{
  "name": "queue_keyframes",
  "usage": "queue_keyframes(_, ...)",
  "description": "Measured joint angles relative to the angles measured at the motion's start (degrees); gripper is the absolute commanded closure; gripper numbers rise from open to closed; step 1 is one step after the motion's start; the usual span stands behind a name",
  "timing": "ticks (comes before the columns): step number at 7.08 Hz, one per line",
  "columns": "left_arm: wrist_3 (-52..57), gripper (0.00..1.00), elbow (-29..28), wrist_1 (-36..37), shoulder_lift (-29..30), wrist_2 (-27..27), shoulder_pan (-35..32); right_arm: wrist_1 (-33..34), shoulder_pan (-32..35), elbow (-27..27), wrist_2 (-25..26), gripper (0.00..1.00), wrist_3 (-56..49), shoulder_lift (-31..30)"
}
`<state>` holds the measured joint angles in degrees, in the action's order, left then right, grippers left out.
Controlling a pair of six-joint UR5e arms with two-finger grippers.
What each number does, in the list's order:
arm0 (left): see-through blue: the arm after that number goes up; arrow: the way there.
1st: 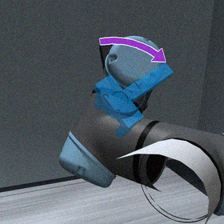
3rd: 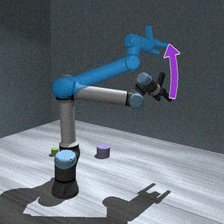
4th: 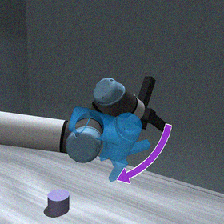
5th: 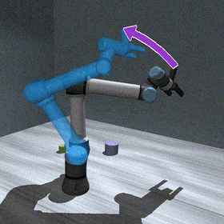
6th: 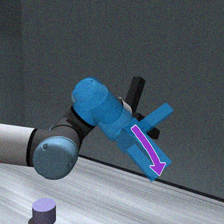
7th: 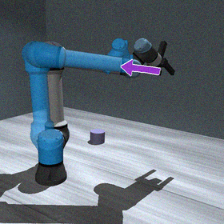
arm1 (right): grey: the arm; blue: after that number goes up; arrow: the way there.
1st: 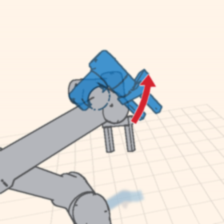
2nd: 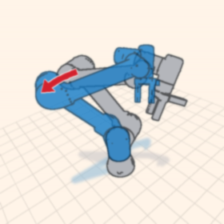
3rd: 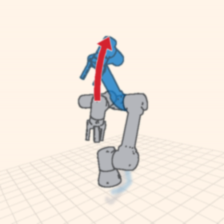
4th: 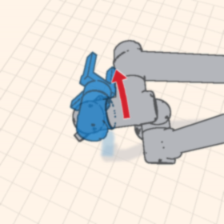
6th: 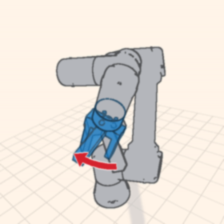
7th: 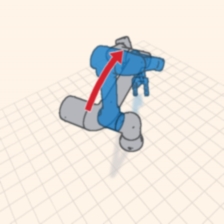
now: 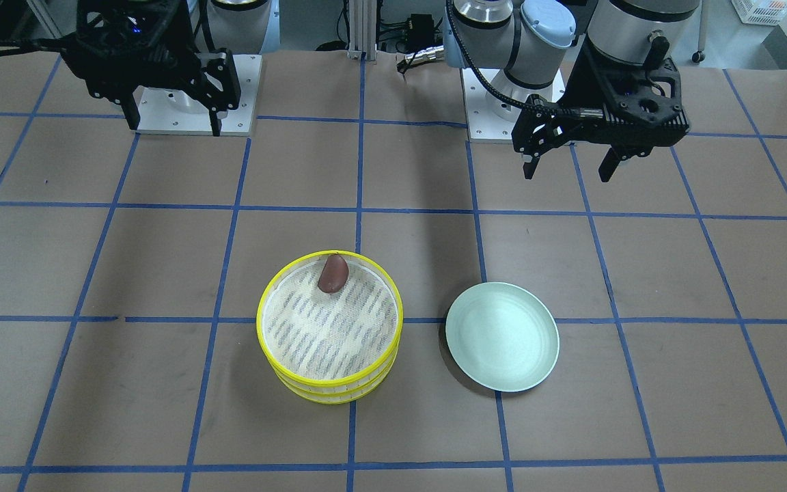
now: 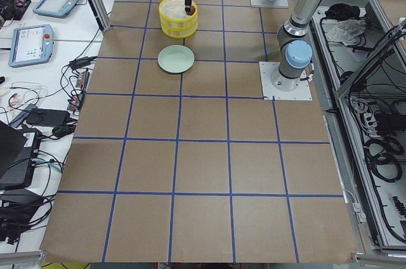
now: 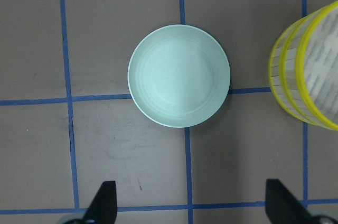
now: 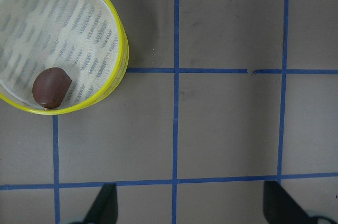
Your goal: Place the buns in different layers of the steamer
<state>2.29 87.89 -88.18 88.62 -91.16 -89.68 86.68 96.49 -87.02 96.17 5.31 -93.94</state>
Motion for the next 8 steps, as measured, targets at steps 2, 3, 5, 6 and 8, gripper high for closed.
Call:
queue_keyframes(2, 0.0, 0.0, 0.0, -0.53, -0.14, 0.05, 0.25, 0.42, -2.32, 0.29, -1.9, 0.0, -0.91, -0.91)
queue_keyframes(3, 0.0, 0.0, 0.0, -0.65, -0.13, 0.01, 0.27, 0.8, -2.62, 0.49, -2.77, 0.0, -0.46, -0.94)
queue_keyframes(5, 0.0, 0.0, 0.06, -0.68, -0.05, -0.16, 0.36, 0.85, -2.79, 0.54, -3.55, 0.0, -0.29, -0.78)
queue_keyframes(6, 0.0, 0.0, 0.07, -0.68, -0.03, -0.12, 0.39, 0.75, -2.84, 0.54, -3.53, 0.0, -0.34, -0.75)
queue_keyframes(8, 0.0, 0.0, 0.06, -0.68, -0.03, -0.1, 0.39, 0.61, -2.88, 0.53, -3.45, 0.0, -0.38, -0.69)
